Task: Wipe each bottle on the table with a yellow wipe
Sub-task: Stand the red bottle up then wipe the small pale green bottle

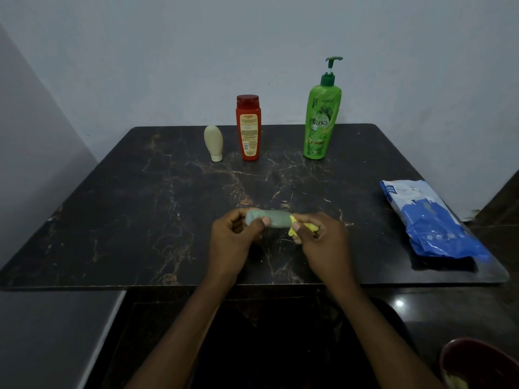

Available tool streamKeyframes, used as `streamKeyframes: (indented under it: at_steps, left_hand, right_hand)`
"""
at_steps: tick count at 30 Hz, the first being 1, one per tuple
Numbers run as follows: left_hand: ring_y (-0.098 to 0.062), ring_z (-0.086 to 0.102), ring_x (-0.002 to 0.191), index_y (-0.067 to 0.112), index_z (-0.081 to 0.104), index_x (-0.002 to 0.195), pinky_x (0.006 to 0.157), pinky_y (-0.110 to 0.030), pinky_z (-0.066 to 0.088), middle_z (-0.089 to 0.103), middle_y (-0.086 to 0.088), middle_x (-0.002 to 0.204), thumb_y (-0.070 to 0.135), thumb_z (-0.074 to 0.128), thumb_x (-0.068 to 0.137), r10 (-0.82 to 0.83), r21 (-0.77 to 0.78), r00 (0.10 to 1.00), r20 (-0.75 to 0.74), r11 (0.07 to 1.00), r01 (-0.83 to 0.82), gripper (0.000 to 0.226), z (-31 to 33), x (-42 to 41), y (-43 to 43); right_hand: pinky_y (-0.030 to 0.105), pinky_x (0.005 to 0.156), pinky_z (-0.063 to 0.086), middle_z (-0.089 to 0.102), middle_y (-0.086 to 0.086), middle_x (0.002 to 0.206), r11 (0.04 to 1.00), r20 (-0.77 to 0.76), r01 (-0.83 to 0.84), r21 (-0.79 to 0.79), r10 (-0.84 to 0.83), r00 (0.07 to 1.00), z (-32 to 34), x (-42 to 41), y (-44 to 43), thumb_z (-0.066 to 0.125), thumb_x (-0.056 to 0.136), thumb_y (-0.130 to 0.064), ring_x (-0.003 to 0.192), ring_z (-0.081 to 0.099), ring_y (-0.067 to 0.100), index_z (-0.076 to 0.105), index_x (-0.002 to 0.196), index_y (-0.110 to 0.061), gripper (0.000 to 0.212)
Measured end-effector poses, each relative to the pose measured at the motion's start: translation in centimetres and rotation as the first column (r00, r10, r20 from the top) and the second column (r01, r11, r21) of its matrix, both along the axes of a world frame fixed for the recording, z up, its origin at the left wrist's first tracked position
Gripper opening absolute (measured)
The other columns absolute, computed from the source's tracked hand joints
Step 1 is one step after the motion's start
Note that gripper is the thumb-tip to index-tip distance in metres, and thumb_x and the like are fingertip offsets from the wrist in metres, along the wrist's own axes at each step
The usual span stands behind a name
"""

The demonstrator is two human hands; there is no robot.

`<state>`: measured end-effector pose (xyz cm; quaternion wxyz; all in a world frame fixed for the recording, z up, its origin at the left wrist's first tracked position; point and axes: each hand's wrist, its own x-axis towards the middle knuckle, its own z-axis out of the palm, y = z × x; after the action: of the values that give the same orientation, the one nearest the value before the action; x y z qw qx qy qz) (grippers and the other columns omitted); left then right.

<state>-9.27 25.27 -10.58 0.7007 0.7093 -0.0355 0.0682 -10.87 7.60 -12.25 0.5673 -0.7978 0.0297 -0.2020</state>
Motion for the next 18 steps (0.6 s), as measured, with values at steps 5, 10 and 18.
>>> streamKeyframes:
  at_steps: [5,10,18]
  left_hand:
    - [-0.016,0.065,0.086,0.026,0.068,0.088,0.078,-0.027,0.054,0.063,-0.002,0.092,0.043,0.075,0.086,0.027,0.183,0.974,0.224,0.981,-0.069,0.019,0.9,0.5,-1.4]
    - [-0.015,0.067,0.089,0.024,0.066,0.100,0.074,-0.034,0.056,0.068,0.007,0.096,0.048,0.072,0.089,-0.151,0.373,0.939,0.310,0.928,0.026,0.027,0.4,1.1,-2.1]
    - [0.000,0.060,0.098,0.023,0.068,0.117,0.081,-0.021,0.051,0.067,0.013,0.109,0.047,0.082,0.081,-0.360,0.699,0.899,0.251,0.710,0.089,0.045,-0.4,2.5,-0.6]
  right_hand:
    - [0.046,0.076,0.062,0.077,0.000,0.082,0.967,-0.100,-0.114,0.227,0.140,0.985,0.0,-1.2,2.8,0.071,0.089,-0.013,0.075,0.075,0.017,0.078,0.096,-0.014,0.010]
    - [0.049,0.070,0.060,0.073,0.010,0.071,0.955,-0.082,-0.140,0.263,0.167,0.983,0.3,-1.1,3.0,0.067,0.089,-0.007,0.071,0.073,0.029,0.074,0.076,-0.006,0.014]
    - [0.024,0.069,0.059,0.077,0.007,0.088,0.889,-0.100,-0.001,0.458,0.052,0.994,0.4,-0.2,-1.1,0.072,0.087,-0.002,0.083,0.076,0.021,0.077,0.094,-0.011,0.012]
